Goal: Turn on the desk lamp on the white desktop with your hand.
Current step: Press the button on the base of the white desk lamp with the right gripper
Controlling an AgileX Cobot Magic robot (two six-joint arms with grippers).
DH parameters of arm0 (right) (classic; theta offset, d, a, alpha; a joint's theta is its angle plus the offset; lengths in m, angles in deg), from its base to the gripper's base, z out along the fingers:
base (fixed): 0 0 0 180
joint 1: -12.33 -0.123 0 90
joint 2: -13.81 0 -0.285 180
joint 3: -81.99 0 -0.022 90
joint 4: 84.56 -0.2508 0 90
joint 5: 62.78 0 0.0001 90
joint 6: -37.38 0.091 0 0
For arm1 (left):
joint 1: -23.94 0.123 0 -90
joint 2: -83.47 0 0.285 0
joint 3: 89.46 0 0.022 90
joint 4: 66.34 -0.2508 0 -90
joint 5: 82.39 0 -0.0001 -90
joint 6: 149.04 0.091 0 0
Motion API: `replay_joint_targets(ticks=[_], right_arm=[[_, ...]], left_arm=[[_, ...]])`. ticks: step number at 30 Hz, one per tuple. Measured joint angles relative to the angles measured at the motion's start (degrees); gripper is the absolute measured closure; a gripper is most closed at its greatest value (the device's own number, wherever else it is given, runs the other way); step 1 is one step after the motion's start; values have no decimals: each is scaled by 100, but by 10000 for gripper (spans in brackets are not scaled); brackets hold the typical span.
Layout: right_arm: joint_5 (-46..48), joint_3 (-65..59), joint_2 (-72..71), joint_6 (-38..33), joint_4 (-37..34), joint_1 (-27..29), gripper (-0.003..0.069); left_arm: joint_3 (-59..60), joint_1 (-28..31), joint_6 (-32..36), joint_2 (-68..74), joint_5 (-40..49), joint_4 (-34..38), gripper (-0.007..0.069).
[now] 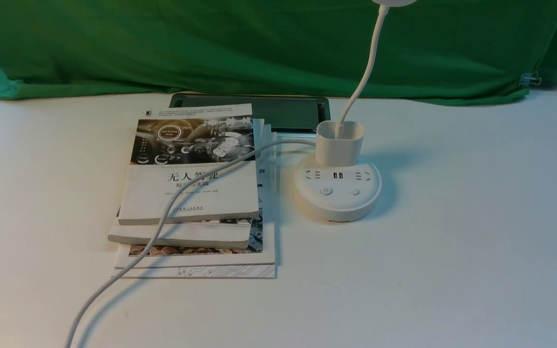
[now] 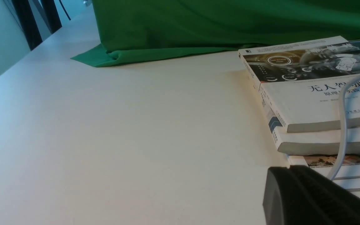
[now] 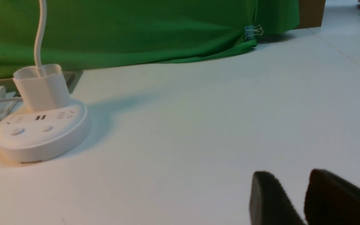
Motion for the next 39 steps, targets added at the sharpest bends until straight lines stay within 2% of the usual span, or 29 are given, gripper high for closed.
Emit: replay_joint_targets(ticks=[5,8,9,10,12,14,16,24,27,29,30,31,32,34,35,36,37,39], right_arm=[[0,0,0,758,0,0,419],[-70,0,0,2643,-120,0,419],[-86,0,0,3059,-197,0,419],[-92,0,0,3899,-297,0,419],[-92,0,0,5136,-380,0,419],[-92,0,0,5614,-419,0,419],[-92,0,0,5640,-419,0,419],[-271,0,0,4284,-449,0,419],[-761,0,0,3626,-454,0,422],[-928,165,28,2837,-456,-37,440],[-928,201,28,2755,-456,-43,443],[-836,652,214,2110,-456,-94,480],[-764,782,322,1849,-456,-118,498],[-437,1506,765,1027,-456,-166,573],[-84,2070,1215,307,-456,-201,613],[-30,2154,1284,307,-456,-208,613],[410,2746,1797,-281,-456,-221,629],[1064,3426,2481,-1011,-456,-264,631]], left_arm=[[0,0,0,0,0,0,603],[0,0,0,0,0,0,603],[0,0,0,0,0,0,603],[0,0,0,0,0,0,603],[0,0,0,0,0,0,603],[0,0,0,0,0,0,603],[0,0,0,0,0,0,603],[0,0,0,0,0,0,603],[0,0,0,0,0,0,603],[0,0,0,0,0,0,603],[0,0,0,0,0,0,603],[0,0,0,0,0,0,603],[0,0,0,0,0,0,603],[0,0,0,0,0,0,603],[0,0,0,0,0,0,603],[0,0,0,0,0,0,603],[0,0,0,0,0,0,603],[0,0,0,0,0,0,603]])
